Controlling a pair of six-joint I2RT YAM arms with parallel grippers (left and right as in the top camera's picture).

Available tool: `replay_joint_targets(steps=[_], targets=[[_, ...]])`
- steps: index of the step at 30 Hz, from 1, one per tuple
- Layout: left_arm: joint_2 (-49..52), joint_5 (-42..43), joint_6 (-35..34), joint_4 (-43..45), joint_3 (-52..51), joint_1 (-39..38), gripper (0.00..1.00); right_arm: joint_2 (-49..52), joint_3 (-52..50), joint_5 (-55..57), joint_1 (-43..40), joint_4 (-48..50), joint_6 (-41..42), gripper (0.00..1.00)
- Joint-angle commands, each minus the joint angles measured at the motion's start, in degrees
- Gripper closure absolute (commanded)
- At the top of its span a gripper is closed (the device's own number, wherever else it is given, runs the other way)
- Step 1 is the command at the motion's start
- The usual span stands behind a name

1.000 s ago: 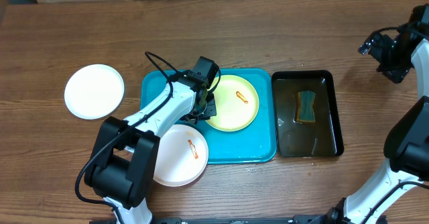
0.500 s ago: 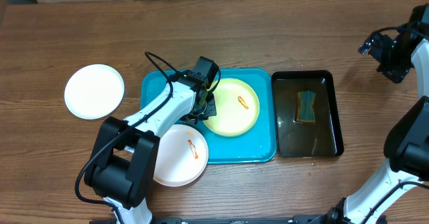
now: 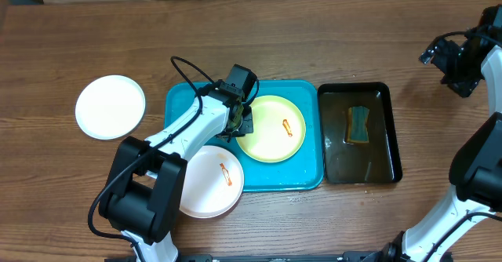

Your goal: Clean dirty plates on tray and stack at the side

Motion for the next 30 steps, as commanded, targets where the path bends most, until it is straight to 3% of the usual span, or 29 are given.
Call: replay_joint_targets(steps=[1, 11, 17, 22, 27, 28, 30], targets=[[0.7, -0.7, 1.0, 0.2, -0.5, -0.1, 0.8, -1.9, 0.8, -0.1, 0.1, 0.3, 0.2, 0.0], [0.7, -0.7, -1.1, 0.6, -0.5, -0.1, 0.8, -1.9, 0.8, -0.2, 0.1, 0.6, 0.3, 0.0], [0.7, -0.7, -1.1, 0.4, -0.5, -0.1, 0.81, -1.9, 0.8, -0.3, 0.1, 8.4, 0.2, 0.0], [0.7, -0.7, -1.1, 0.5, -0.5, -0.1, 0.81, -1.9, 0.8, -1.1, 0.1, 8.4, 0.5, 0.0], [0.7, -0.7, -1.1, 0.5, -0.5, -0.1, 0.81, -2.0, 0.8, -18.6, 0.1, -3.2, 2.9, 0.0], [0.7, -0.7, -1.1, 0.6, -0.5, -0.1, 0.81, -2.0, 0.8, -21.9, 0.1, -3.5, 2.0, 0.02], [0.7, -0.7, -1.1, 0.7, -0.5, -0.1, 0.8, -2.1, 0.9, -26.7, 0.1, -6.7, 1.1, 0.41]])
